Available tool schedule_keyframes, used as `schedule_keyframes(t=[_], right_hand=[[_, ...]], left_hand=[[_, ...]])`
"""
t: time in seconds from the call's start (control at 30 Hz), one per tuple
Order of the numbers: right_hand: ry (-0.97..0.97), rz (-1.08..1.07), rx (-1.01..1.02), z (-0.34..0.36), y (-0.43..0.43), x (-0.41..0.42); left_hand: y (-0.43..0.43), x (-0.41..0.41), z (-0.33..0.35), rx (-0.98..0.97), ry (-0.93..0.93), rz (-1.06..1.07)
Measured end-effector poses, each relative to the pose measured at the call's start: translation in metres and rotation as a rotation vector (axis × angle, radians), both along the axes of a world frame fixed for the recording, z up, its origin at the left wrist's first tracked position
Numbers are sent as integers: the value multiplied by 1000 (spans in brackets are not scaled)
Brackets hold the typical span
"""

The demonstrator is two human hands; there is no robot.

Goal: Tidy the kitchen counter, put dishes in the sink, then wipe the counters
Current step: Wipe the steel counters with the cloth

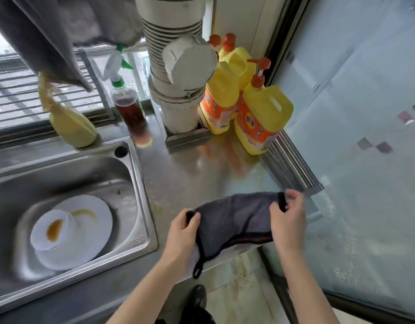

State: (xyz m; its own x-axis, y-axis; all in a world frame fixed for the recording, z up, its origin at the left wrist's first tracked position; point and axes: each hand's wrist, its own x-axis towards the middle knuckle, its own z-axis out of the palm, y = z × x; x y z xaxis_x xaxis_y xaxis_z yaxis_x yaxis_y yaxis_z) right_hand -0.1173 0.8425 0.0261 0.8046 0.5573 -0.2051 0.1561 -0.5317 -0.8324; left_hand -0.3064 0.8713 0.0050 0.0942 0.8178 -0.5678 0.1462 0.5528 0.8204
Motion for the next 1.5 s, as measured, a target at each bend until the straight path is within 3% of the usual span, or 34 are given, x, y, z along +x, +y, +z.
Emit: schedule_keyframes(t=[0.1,0.17,0.3,0.37,0.47,0.63,0.7,0.8,0.87,0.97,1.13,1.2,1.37,1.43,1.5], right_hand=[[-430,53,-96,-8,22,18],[-648,125,-218,-28,33,24],[-667,379,-360,-78,36,12],[-560,465,-505,-102,37,-3],[-550,534,-578,-120,37,-16],[-807,1112,-397,-133,20,33],[-800,1040,-385,-132,31,51],[-530,617,-490,-123,64,39],[-480,449,-582,-122,85,24],[-638,527,-555,-130,102,1],[-789,1021,-295,-131,95,-18],[-824,1123,-252,-133,101,2],[-796,879,-359,-136,131,23],[-761,759,-382,-133,130,4],[-755,772,-366,-133,119,-24]], left_hand=[[4,29,-17,26,46,-31],[12,32,-25,113,198,-19],[33,21,-46,480,596,-255],[46,22,-59,580,760,-418],[69,24,-72,601,895,-497],[106,12,-94,503,1002,-452],[108,12,-102,451,1005,-484],[106,13,-109,419,1016,-494],[105,12,-111,410,1016,-502],[107,12,-111,388,1005,-515],[109,13,-109,356,1001,-560],[110,13,-108,349,998,-565],[114,8,-103,320,938,-601],[110,-3,-98,366,900,-586],[99,-19,-90,470,904,-477]])
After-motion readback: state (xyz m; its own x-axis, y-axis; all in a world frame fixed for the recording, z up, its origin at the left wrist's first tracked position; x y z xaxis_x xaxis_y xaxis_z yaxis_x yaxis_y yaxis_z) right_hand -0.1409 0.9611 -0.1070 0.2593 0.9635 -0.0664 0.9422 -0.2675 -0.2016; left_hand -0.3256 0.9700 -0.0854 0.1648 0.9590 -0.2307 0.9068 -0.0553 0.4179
